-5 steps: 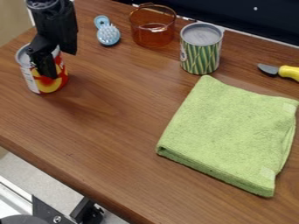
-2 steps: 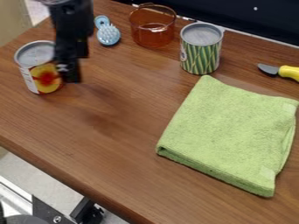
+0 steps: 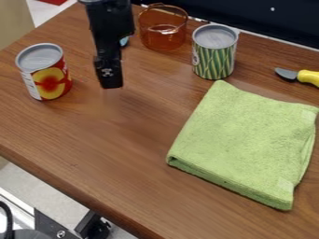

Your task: Can putto the bottom left part of the table

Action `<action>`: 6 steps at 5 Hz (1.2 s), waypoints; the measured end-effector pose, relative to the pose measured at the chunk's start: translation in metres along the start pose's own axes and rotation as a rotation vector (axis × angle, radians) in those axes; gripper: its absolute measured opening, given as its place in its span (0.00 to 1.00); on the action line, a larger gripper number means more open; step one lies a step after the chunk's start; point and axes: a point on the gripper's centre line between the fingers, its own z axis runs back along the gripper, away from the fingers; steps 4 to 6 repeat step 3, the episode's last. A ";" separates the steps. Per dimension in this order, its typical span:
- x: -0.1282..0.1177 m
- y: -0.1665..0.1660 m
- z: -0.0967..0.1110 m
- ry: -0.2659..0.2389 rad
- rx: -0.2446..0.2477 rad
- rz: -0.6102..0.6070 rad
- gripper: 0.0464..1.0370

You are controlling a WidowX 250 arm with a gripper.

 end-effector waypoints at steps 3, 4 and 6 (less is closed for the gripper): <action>0.029 -0.021 0.007 0.032 -0.054 0.470 0.96; 0.029 -0.021 0.007 0.032 -0.054 0.470 0.96; 0.029 -0.021 0.007 0.032 -0.054 0.470 0.96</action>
